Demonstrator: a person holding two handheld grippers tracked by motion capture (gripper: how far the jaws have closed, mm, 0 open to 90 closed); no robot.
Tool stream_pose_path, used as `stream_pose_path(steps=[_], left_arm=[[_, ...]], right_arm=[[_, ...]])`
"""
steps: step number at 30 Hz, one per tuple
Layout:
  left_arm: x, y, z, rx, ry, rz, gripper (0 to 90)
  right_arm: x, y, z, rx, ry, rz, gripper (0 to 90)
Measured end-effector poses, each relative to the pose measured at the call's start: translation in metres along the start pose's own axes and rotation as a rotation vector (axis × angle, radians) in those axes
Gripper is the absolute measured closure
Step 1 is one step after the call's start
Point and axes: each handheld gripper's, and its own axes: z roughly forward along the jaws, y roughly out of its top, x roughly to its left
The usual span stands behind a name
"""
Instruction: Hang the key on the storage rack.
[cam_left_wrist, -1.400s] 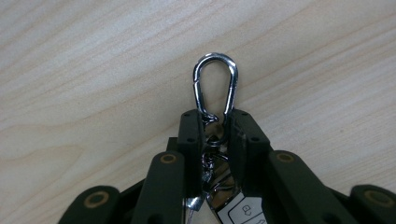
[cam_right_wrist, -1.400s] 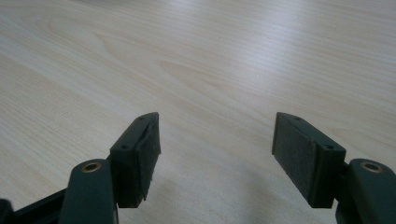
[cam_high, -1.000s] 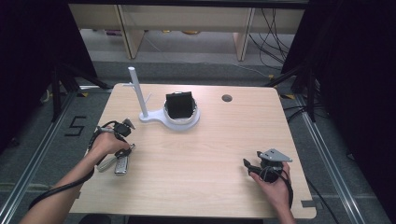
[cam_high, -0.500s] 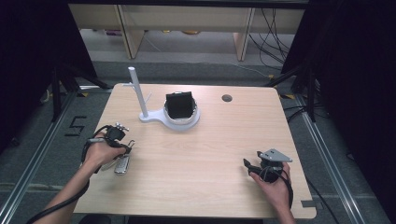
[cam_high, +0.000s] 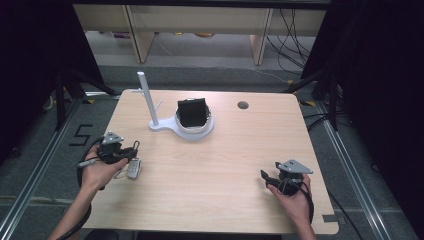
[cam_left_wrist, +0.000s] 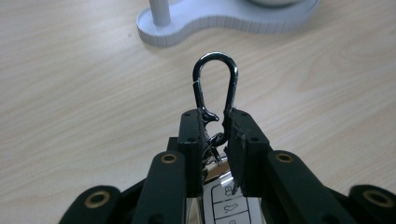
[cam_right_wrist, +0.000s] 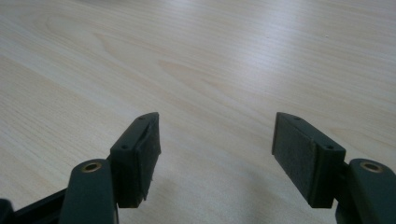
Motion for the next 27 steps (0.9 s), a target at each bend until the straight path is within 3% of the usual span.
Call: stream_pose_path(steps=[1, 2, 4, 5, 18, 27], left_arm=[[0.001, 0.0, -0.003, -0.001, 0.004, 0.023, 75.4], [0.0, -0.001, -0.004, -0.024, 0.007, 0.016, 75.4], [-0.001, -0.001, -0.004, -0.077, -0.006, -0.008, 75.4], [-0.002, -0.001, -0.004, -0.117, -0.011, -0.04, 75.4], [-0.002, 0.005, -0.007, -0.251, -0.013, -0.057, 75.3], [-0.005, 0.013, -0.012, -0.361, 0.014, -0.058, 75.4]], right_arm=[[0.0, 0.0, 0.0, -0.001, 0.0, 0.0, 33.5], [0.0, 0.0, 0.0, -0.001, 0.0, -0.001, 33.5], [0.0, 0.0, 0.0, -0.002, 0.0, -0.002, 33.5], [0.0, 0.0, 0.0, -0.002, -0.001, -0.002, 33.5], [0.0, 0.0, 0.0, -0.001, -0.002, 0.002, 33.5], [-0.001, 0.0, 0.0, -0.004, -0.001, 0.006, 33.6]])
